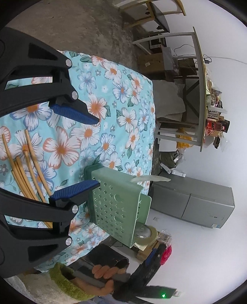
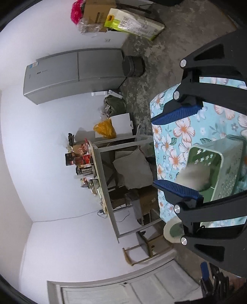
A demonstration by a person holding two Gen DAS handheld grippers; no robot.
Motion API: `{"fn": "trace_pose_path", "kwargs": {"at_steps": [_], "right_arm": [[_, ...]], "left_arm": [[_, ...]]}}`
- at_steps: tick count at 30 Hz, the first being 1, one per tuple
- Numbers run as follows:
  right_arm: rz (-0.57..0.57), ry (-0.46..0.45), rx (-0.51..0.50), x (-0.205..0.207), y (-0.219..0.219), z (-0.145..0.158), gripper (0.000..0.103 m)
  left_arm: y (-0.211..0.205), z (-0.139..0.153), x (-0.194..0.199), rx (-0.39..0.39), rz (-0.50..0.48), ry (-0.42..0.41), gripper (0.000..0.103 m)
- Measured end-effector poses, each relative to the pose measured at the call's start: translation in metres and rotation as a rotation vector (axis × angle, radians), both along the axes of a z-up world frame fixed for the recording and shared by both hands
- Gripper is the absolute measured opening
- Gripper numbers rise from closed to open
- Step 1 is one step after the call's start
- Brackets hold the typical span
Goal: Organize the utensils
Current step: 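Lower the white ladle into the green holder and open the right tool, then move both tools down toward the bamboo chopsticks on the cloth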
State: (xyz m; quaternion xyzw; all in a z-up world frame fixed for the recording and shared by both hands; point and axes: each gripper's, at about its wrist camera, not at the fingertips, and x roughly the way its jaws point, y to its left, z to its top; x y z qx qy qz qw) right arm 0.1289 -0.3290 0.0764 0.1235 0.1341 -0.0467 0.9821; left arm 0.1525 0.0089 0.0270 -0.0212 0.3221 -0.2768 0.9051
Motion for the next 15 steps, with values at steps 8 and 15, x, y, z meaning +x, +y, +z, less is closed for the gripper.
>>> {"fn": "trace_pose_path", "kwargs": {"at_steps": [8, 15], "right_arm": [[0.006, -0.013, 0.071, -0.044, -0.001, 0.01, 0.061], [0.073, 0.127, 0.054, -0.067, 0.028, -0.015, 0.061]], "left_arm": [[0.01, 0.004, -0.002, -0.01, 0.037, -0.003, 0.058], [0.024, 0.001, -0.008, -0.019, 0.071, 0.016, 0.059]]}}
